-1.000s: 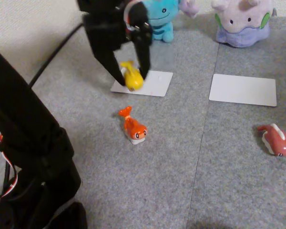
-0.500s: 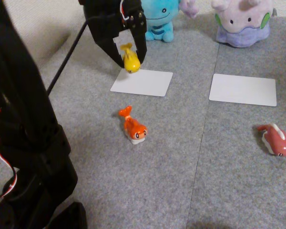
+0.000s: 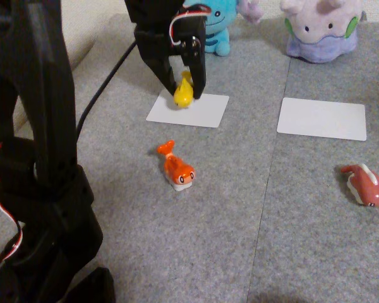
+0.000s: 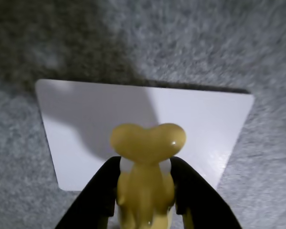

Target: Wooper wants to eat egg sudhi, and Goomy wants to eat shrimp sushi

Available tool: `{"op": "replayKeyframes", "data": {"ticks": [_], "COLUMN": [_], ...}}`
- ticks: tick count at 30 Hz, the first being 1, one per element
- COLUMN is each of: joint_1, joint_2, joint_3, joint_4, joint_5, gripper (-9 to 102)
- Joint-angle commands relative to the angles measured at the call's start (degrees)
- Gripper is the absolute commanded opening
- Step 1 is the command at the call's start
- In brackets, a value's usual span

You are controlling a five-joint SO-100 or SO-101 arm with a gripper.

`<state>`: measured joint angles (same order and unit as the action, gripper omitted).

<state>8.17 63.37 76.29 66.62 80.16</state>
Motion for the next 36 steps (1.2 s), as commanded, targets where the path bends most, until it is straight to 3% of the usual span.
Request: {"op": "replayKeyframes", "data": {"ticks": [1, 6, 15, 20, 36], "joint_1": [-0.26, 0.7, 1.85, 0.09, -10.72], "joint_2": [0.09, -1.93, -4.04, 0.35, 28.12], "joint_3": [-3.6, -3.43, -3.6, -3.78, -3.08], "joint_4": [0.18, 0.18, 0.26, 2.72, 27.95], "joint_5": [1.93, 2.64, 2.55, 2.55, -3.08], "gripper": [3, 6, 36, 45, 47]}}
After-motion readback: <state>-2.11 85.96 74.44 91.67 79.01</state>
